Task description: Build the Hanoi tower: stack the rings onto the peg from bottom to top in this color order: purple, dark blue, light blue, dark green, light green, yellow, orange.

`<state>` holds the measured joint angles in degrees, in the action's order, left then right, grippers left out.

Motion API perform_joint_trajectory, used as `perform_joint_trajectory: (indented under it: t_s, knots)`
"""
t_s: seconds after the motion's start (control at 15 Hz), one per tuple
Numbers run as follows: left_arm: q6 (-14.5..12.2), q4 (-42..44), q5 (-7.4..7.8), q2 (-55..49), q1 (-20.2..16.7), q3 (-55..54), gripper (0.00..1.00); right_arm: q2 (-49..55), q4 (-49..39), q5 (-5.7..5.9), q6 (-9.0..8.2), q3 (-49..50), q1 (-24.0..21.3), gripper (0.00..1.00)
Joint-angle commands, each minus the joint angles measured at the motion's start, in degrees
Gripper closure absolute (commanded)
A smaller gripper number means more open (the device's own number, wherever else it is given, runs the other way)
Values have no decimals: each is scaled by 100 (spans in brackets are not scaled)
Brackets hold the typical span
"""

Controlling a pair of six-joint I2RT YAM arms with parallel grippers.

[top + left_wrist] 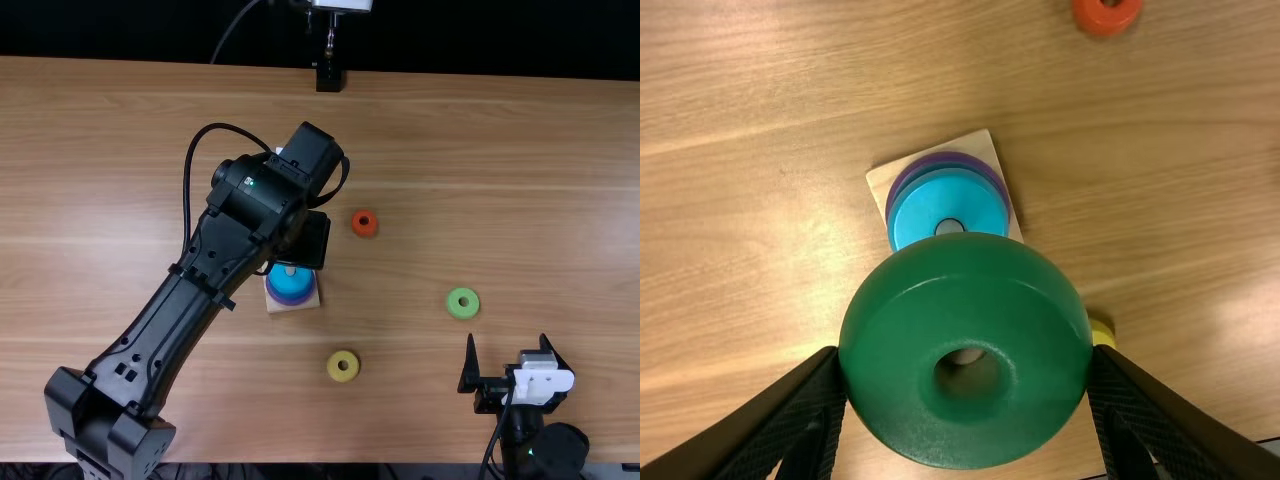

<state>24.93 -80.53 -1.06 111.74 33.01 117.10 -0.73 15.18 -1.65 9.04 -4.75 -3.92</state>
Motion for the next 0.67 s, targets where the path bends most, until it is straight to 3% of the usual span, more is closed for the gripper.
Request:
perform_joint_trajectory:
  t_s: [0.0, 0.07, 0.13, 0.27, 0.33, 0.4, 0.47, 0.53, 0.6]
  knots:
    - [81, -5, -10, 128, 56, 226, 100, 73, 313, 49, -39, 396, -65, 0]
    - [81, -57, -10, 128, 56, 217, 92, 73, 313, 49, -39, 396, -65, 0]
    - [81, -89, -10, 128, 56, 191, 74, 73, 313, 49, -39, 396, -65, 0]
    - [81, -100, 11, 128, 56, 164, 27, 73, 313, 49, -39, 396, -65, 0]
    - [81, -121, 127, 128, 47, 155, 8, 73, 313, 49, -39, 396, -65, 0]
    - [81, -131, 391, 137, 30, 147, 0, 73, 313, 49, -39, 396, -65, 0]
    - [81, -142, 644, 137, -6, 138, 0, 73, 313, 49, -39, 396, -65, 0]
    - [81, -142, 770, 137, -14, 138, 0, 73, 313, 49, -39, 396, -65, 0]
    - [81, -131, 802, 128, -14, 138, 0, 73, 313, 49, -39, 396, -65, 0]
